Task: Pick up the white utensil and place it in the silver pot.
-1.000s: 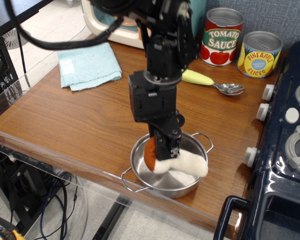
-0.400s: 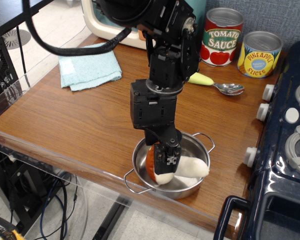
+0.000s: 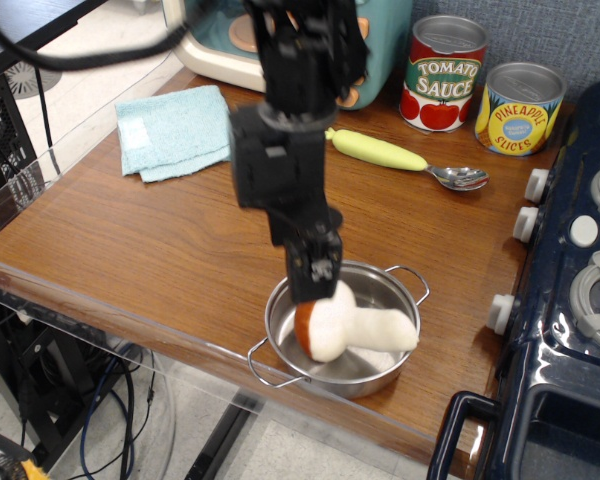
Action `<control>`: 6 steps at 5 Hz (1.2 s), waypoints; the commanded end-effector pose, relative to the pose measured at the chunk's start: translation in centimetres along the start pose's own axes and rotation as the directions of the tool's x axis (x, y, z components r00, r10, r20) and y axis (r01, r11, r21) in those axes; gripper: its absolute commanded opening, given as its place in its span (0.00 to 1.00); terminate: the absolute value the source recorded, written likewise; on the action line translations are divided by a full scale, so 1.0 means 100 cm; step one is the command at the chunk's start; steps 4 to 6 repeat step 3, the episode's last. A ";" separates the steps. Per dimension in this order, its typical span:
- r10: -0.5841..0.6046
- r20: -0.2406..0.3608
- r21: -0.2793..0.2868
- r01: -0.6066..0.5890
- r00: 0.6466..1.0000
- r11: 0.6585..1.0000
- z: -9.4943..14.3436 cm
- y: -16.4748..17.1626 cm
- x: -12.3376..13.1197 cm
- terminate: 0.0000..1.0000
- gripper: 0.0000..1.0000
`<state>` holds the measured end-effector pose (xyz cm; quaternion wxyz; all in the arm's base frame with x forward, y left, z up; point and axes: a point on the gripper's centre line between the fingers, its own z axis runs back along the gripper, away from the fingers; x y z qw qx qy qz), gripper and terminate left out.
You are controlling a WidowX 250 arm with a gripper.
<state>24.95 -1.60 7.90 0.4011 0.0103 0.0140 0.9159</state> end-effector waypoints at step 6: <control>0.006 -0.072 -0.117 -0.014 0.997 0.993 0.031 -0.003 0.014 1.00 1.00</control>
